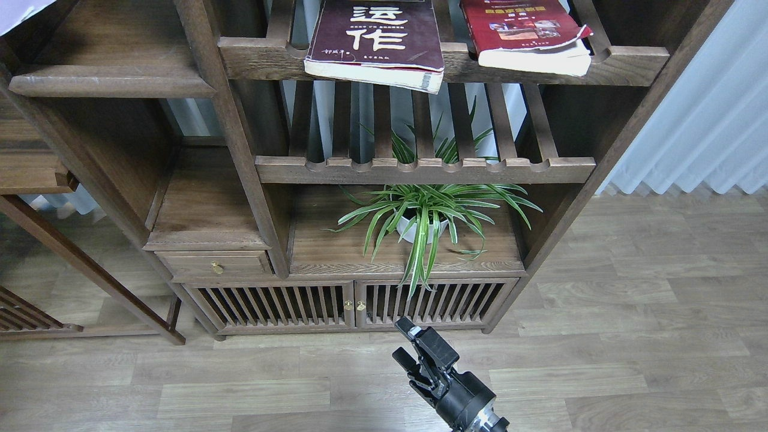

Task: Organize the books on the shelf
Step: 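Push the white book upright onto the side shelf with the left gripper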

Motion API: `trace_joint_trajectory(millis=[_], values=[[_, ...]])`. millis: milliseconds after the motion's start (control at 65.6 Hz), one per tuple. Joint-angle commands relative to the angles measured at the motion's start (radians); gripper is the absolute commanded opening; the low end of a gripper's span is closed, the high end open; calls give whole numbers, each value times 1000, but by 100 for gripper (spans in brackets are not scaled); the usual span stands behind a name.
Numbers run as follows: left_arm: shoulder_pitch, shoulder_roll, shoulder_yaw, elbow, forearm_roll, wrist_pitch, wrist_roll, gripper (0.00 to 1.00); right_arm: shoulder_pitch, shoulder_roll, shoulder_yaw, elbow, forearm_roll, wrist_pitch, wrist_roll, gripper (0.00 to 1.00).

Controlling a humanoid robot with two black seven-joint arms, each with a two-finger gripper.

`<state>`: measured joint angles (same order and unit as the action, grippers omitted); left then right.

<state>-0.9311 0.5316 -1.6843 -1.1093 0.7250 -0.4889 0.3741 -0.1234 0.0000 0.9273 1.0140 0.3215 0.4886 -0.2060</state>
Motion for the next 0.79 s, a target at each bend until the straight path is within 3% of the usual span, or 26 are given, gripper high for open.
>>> trace_joint_trajectory(millis=[0,214,488,778], values=[[-98,4,86,107,2,0,0,6,-1,0,1,0,1,0,0,100],[-239,-9,178,253,2,0,-1,6,1,0,-5,3,-1,0,-1,100],[-478,-15,342,558,-13,0,-1,7,1,0,-7,8,-1,0,-1,100],[-580,-79,474,729,-90,0,-3,8,1,0,-8,12,-1,0,-1,100]])
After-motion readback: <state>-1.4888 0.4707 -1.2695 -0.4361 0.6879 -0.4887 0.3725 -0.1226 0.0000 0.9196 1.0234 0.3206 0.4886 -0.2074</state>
